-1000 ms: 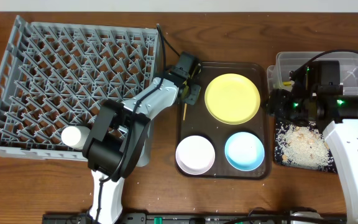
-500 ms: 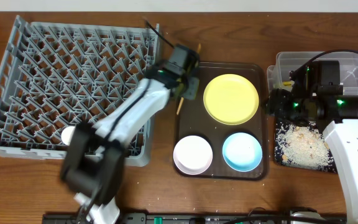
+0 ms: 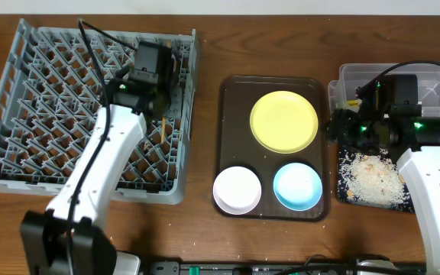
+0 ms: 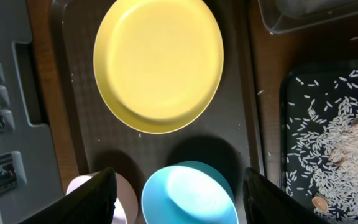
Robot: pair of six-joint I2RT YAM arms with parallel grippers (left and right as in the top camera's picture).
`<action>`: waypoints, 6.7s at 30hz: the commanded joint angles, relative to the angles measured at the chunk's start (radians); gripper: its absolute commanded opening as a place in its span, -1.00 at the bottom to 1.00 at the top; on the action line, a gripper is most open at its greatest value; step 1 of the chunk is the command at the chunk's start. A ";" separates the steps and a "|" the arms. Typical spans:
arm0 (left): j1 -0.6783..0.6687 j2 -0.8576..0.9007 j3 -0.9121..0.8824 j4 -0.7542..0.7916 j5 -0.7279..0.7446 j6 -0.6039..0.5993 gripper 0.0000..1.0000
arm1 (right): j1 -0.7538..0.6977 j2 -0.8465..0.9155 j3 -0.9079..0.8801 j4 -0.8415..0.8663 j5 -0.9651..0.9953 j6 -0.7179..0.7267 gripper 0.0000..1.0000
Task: Sort waste into correct bins and load items into the dishwasher
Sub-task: 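Place the second chopstick into the dish rack with the left gripper, then grasp the blue bowl on the brown tray with the left gripper, then carry the blue bowl left and release it in the dish rack, then move the left gripper back right toward the white bowl, then grasp the rim of the white bowl with the left gripper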
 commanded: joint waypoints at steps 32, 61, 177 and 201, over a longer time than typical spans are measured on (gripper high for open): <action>-0.257 0.111 0.029 0.214 0.250 0.023 0.07 | 0.008 -0.003 0.010 -0.002 0.008 -0.019 0.36; -0.562 0.200 0.017 0.165 0.312 0.000 0.08 | -0.258 -0.003 -0.089 0.055 -0.035 0.053 0.72; -0.469 0.201 0.146 0.168 -0.599 0.077 0.08 | -0.333 -0.003 -0.089 0.053 -0.074 0.056 0.99; -0.593 0.154 -0.069 -0.246 0.239 0.187 -0.71 | -0.333 -0.003 -0.089 0.053 -0.074 0.056 0.99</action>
